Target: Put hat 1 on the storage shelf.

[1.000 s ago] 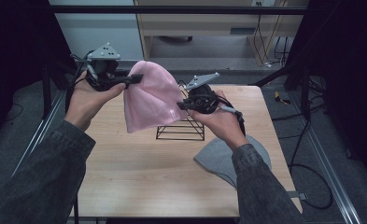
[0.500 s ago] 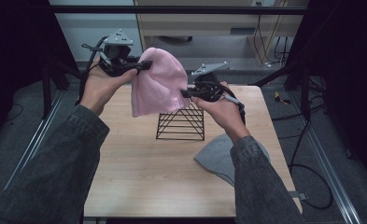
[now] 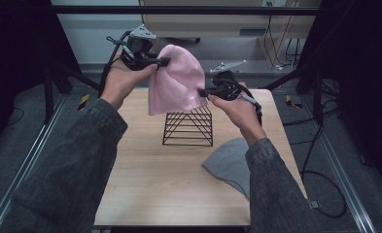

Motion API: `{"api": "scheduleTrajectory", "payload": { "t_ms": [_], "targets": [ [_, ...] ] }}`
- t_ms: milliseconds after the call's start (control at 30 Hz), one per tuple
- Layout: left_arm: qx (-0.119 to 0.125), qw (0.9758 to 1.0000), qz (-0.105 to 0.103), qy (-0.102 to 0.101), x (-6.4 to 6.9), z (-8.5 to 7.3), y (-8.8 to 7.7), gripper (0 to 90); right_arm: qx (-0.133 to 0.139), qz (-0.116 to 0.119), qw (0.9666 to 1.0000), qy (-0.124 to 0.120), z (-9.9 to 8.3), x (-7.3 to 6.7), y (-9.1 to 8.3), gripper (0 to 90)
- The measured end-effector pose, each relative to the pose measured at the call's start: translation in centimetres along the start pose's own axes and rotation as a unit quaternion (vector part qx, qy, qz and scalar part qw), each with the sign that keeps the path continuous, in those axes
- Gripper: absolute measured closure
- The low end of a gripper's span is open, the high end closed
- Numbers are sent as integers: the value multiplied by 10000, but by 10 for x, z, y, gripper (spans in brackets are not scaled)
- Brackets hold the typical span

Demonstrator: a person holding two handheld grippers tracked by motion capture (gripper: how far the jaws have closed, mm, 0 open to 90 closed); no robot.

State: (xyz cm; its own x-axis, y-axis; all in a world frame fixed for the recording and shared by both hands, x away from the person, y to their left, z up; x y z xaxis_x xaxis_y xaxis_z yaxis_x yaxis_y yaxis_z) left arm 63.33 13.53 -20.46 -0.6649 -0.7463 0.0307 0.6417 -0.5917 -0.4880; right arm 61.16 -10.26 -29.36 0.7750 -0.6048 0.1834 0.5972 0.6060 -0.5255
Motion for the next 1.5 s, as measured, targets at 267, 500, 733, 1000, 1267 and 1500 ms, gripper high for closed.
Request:
{"api": "scheduleTrajectory", "payload": {
  "t_ms": [267, 500, 733, 1000, 1267, 1500],
  "targets": [
    [37, 10000, -7, -52, 1, 2, 14, 766, -53, -96, 9999, 37, -4, 7, 3, 837],
    [-71, 10000, 25, 59, 6, -3, 25, 766, -203, -214, 9996, -45, -15, 8, 7, 837],
    [-52, 10000, 40, 71, 8, -5, 30, 765, -280, -281, 9991, -178, -15, 7, 7, 836],
    [-24, 9998, 10, 175, 15, -9, 39, 764, -321, -385, 9987, -95, -27, 9, 9, 833],
    [-25, 9998, -46, 195, 16, -18, 47, 763, -371, -373, 9986, -95, -38, 8, 13, 829],
    [-5, 9998, -111, 149, 19, -29, 48, 761, -462, -335, 9983, -84, -51, 4, 16, 820]
  ]
}}
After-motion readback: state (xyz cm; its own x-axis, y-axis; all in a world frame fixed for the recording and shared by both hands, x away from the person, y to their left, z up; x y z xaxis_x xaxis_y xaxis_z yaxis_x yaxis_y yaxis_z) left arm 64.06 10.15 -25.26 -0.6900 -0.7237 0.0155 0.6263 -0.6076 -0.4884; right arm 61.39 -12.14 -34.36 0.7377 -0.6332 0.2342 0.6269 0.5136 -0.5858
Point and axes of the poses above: each handheld gripper's, and its own axes: y roughly forward along the jaws, z roughly out of its top, x roughly to its right, the point moved 2 cm from there along y, roughly forward along the jaws, and after that the axes turned 14 degrees about -y, right-handed, at the moved point
